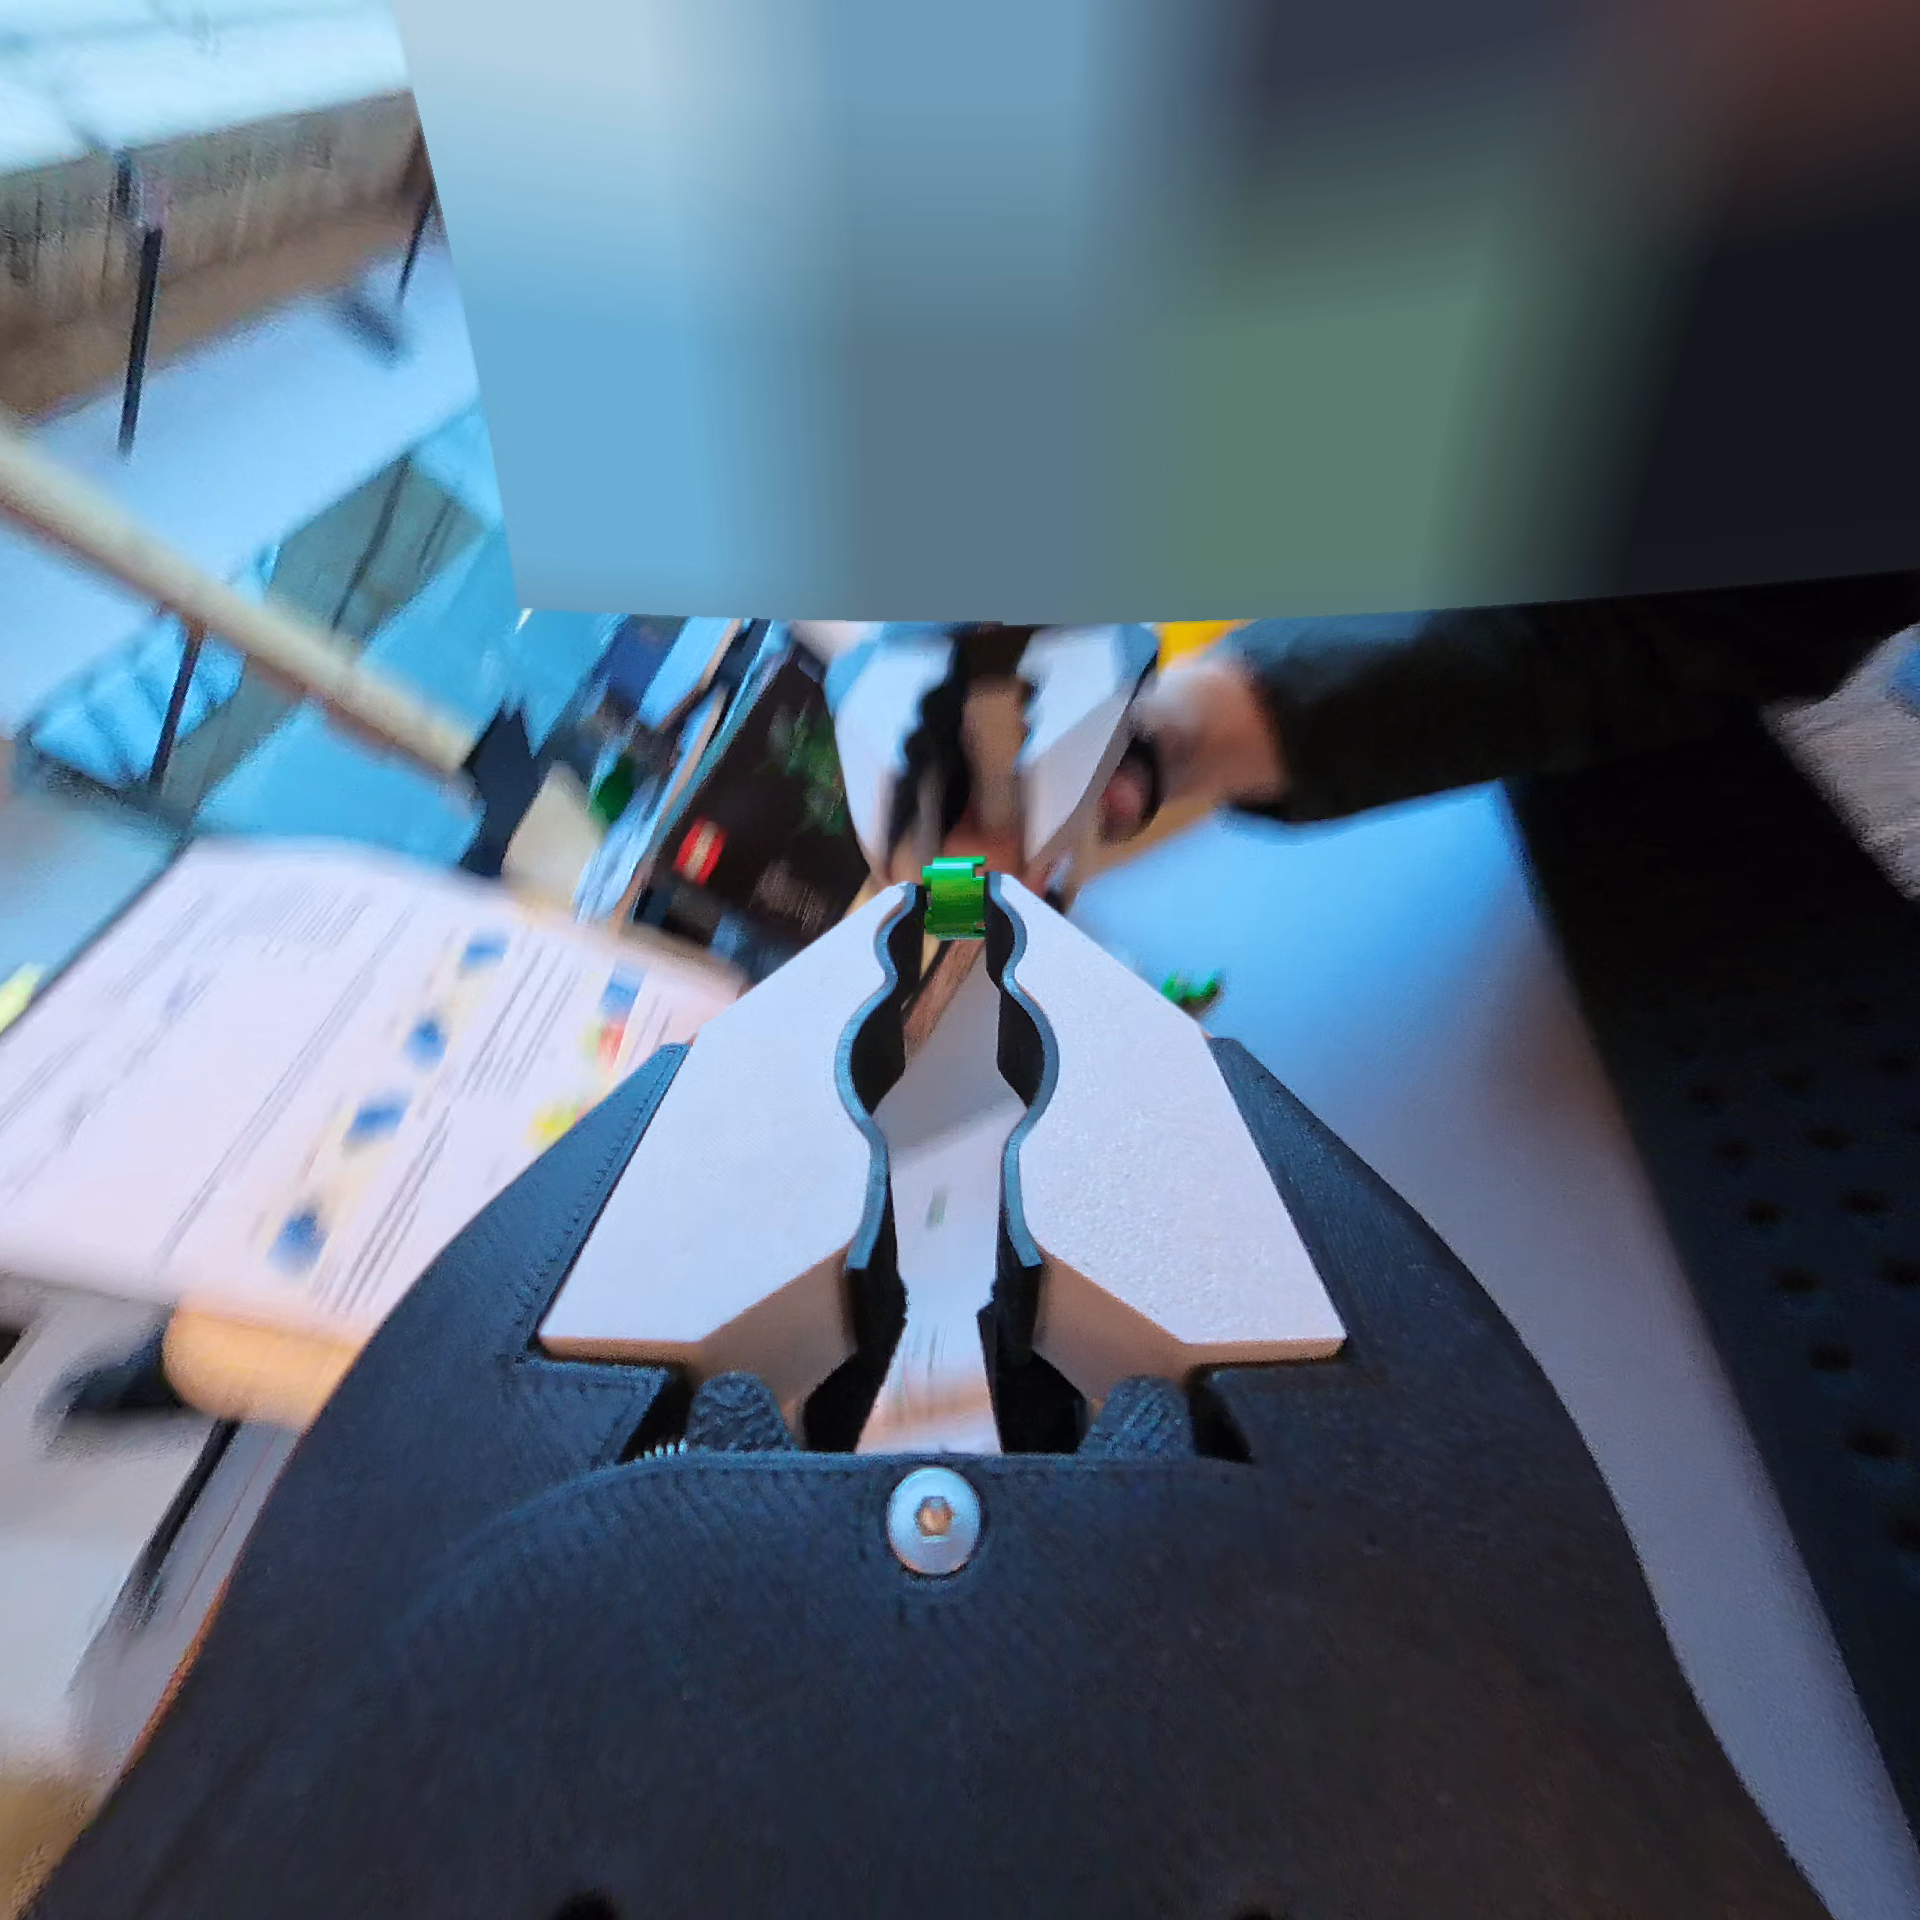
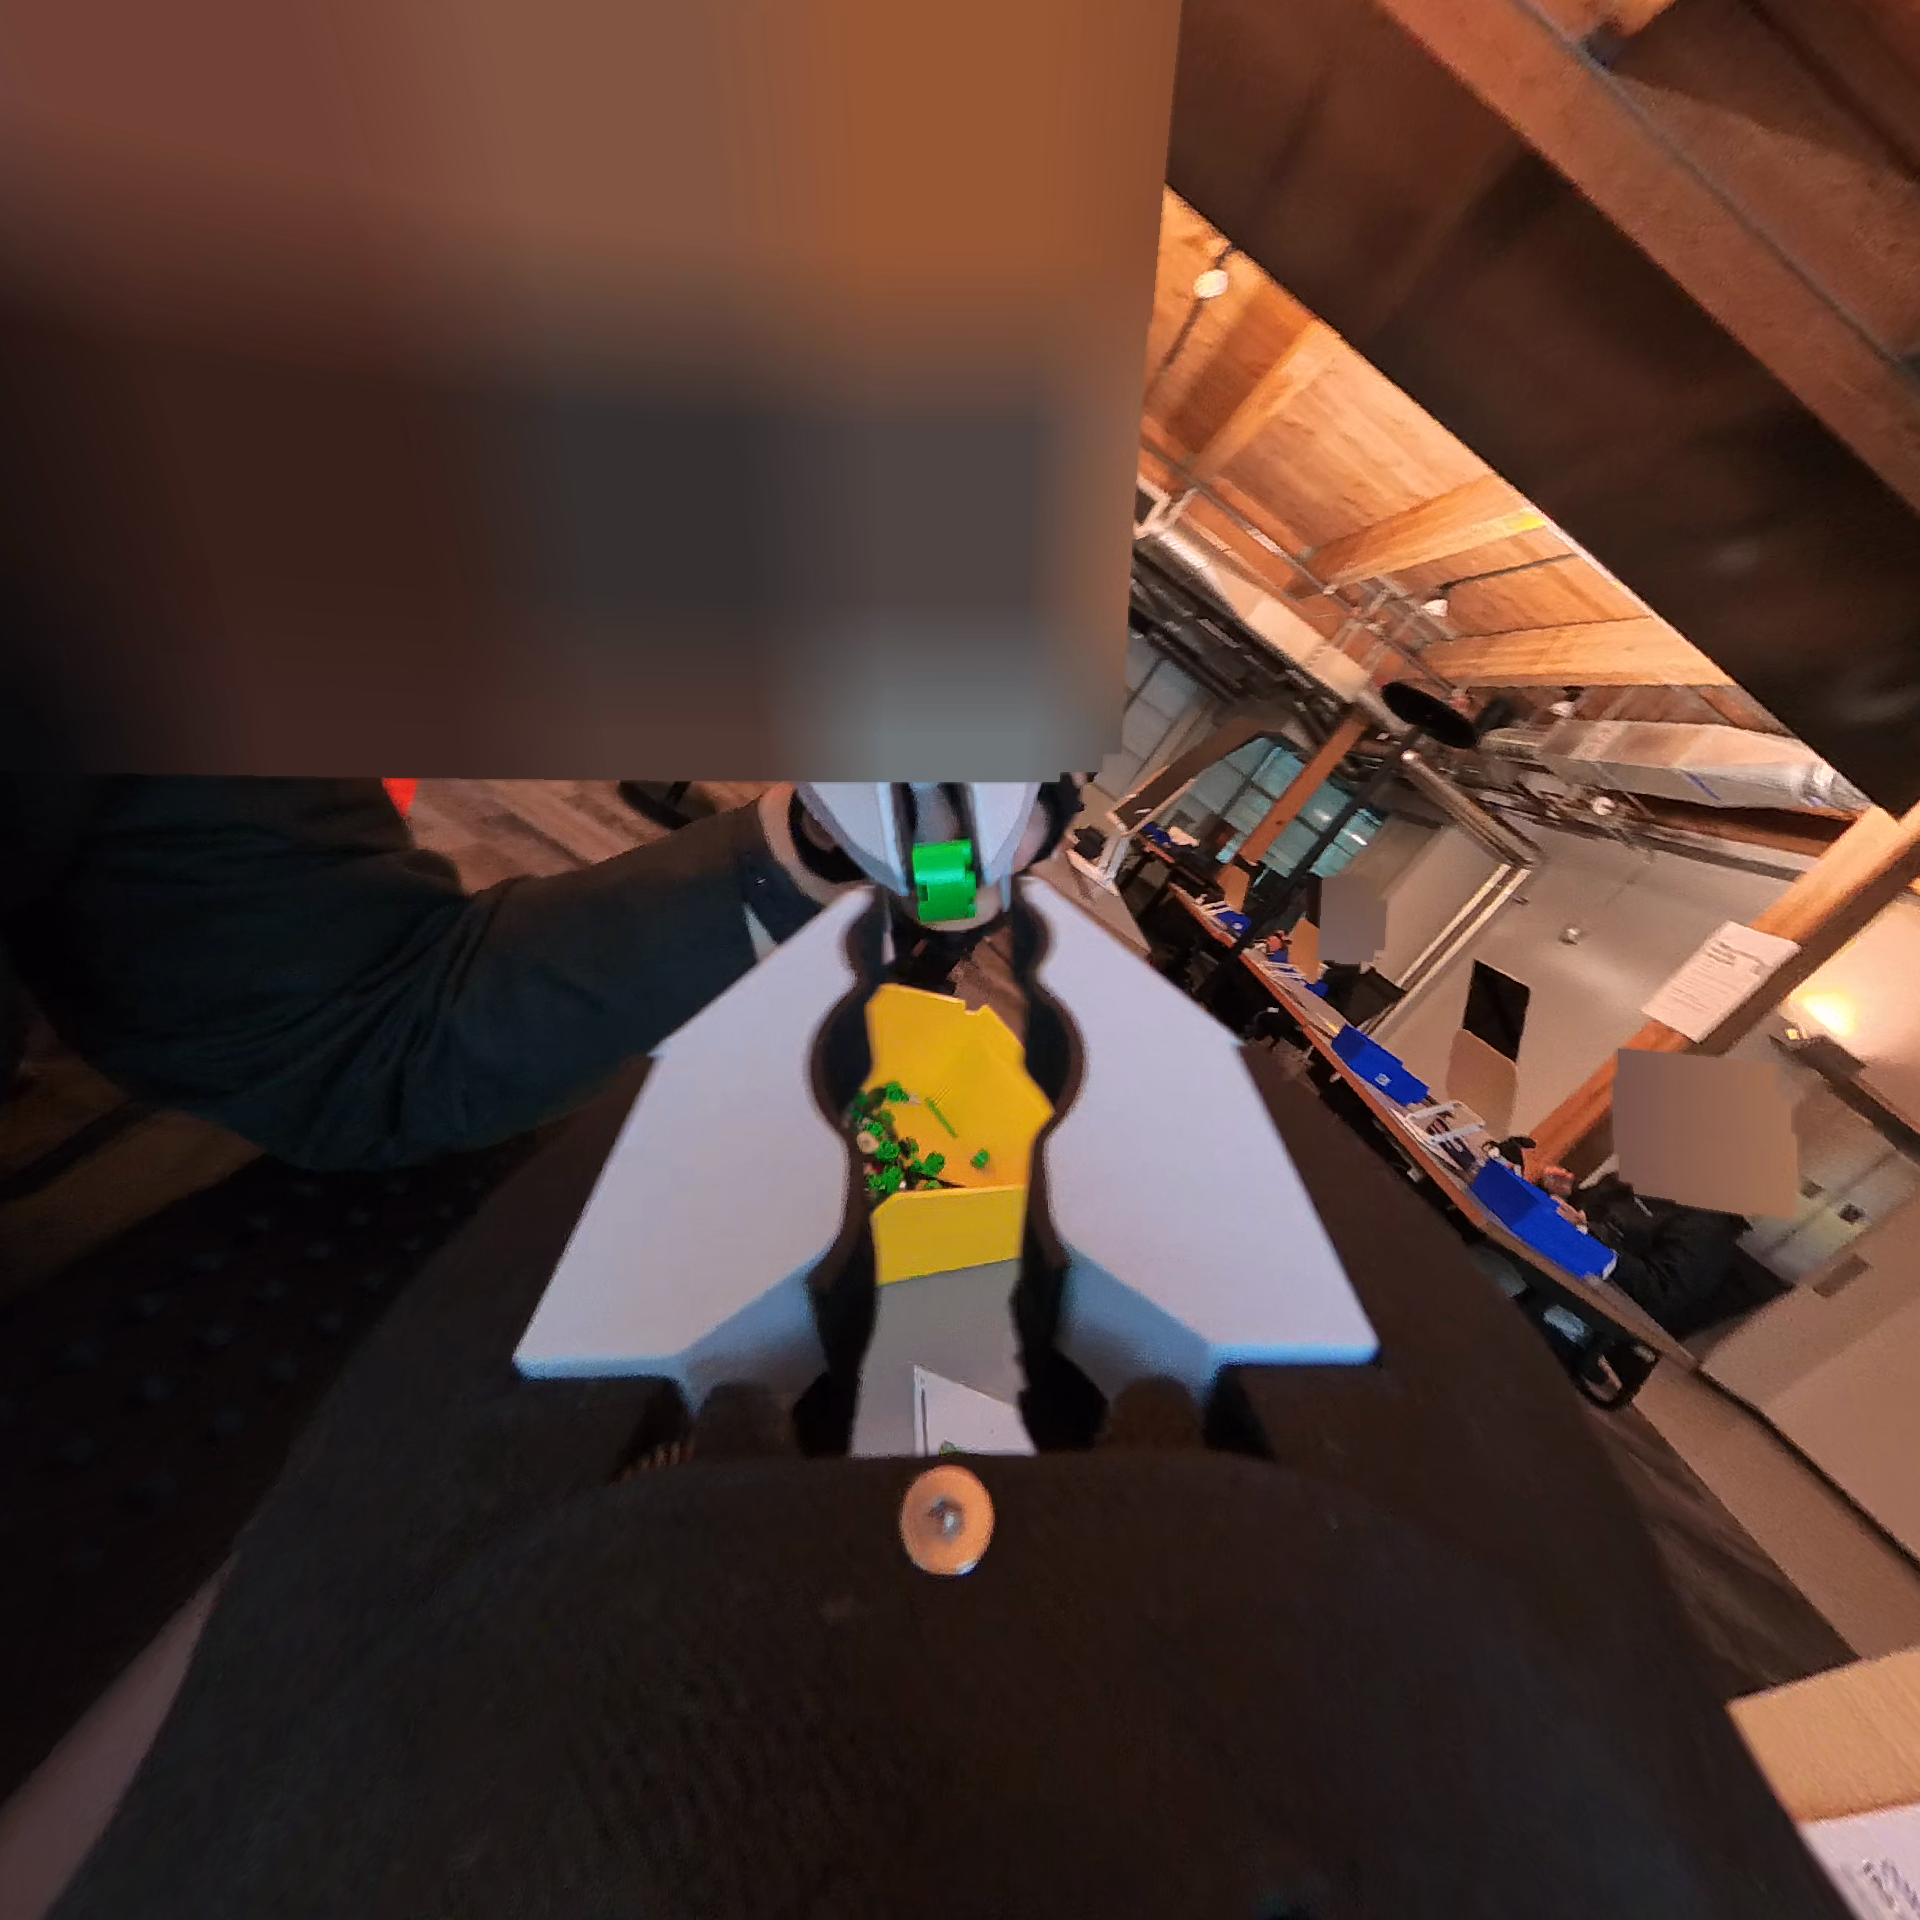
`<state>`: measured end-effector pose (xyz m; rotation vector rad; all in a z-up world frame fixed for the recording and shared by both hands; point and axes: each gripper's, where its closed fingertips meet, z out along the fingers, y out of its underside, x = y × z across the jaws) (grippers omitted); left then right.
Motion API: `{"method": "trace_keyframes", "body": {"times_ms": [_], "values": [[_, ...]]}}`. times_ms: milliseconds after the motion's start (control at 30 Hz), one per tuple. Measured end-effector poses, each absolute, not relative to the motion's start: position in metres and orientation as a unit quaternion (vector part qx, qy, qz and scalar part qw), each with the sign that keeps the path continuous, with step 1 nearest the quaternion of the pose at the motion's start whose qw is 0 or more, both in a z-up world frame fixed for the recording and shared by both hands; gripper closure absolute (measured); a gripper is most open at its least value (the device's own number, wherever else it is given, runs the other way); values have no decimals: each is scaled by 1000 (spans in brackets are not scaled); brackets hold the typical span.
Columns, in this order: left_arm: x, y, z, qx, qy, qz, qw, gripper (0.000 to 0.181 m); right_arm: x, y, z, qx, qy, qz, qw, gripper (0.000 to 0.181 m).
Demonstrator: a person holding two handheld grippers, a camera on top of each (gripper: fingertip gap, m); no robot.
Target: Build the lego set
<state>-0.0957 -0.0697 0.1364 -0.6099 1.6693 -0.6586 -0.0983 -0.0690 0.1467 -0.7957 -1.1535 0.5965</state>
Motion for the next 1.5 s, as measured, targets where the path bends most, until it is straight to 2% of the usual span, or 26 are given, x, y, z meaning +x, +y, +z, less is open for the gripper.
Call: {"method": "trace_keyframes", "body": {"times_ms": [100, 167, 267, 367, 467, 500, 533, 667, 800, 967, 1100, 1233, 1433, 1500], "values": [[-133, 9, 112, -440, 680, -142, 569, 172, -89, -58, 143, -393, -516, 263, 714, 153], [-195, 69, 58, -616, 633, -43, 467, 171, -79, -46, 133, -437, -518, 239, 695, 154], [-286, 116, -22, -826, 495, 15, 271, 171, -64, -29, 116, -496, -516, 203, 668, 154], [-329, 130, -74, -920, 370, -11, 131, 171, -48, -19, 105, -526, -508, 187, 655, 154], [-345, 149, -97, -951, 289, -40, 103, 171, -25, -8, 101, -555, -487, 167, 653, 152], [-350, 151, -100, -957, 271, -39, 96, 160, -17, -5, 100, -563, -479, 163, 654, 152], [-350, 151, -101, -959, 263, -42, 94, 143, -9, -3, 100, -571, -468, 162, 655, 151], [-339, 163, -79, -949, 274, -36, 152, 134, 27, 8, 97, -603, -422, 154, 659, 150], [-289, 165, -21, -896, 346, -45, 276, 142, 63, 14, 85, -657, -392, 95, 637, 147], [-149, 105, 65, -700, 528, -183, 444, 150, 96, 10, 51, -747, -334, 70, 570, 141], [-87, 49, 63, -616, 625, -233, 420, 154, 106, -10, -21, -824, -298, 103, 470, 137], [-70, 37, 56, -609, 637, -254, 398, 155, 113, -38, -88, -856, -258, 125, 430, 136], [-77, 45, 58, -617, 624, -265, 399, 157, 125, -36, -138, -885, -174, 158, 401, 137], [-79, 47, 60, -619, 619, -271, 401, 158, 123, -32, -141, -885, -156, 183, 399, 144]]}}
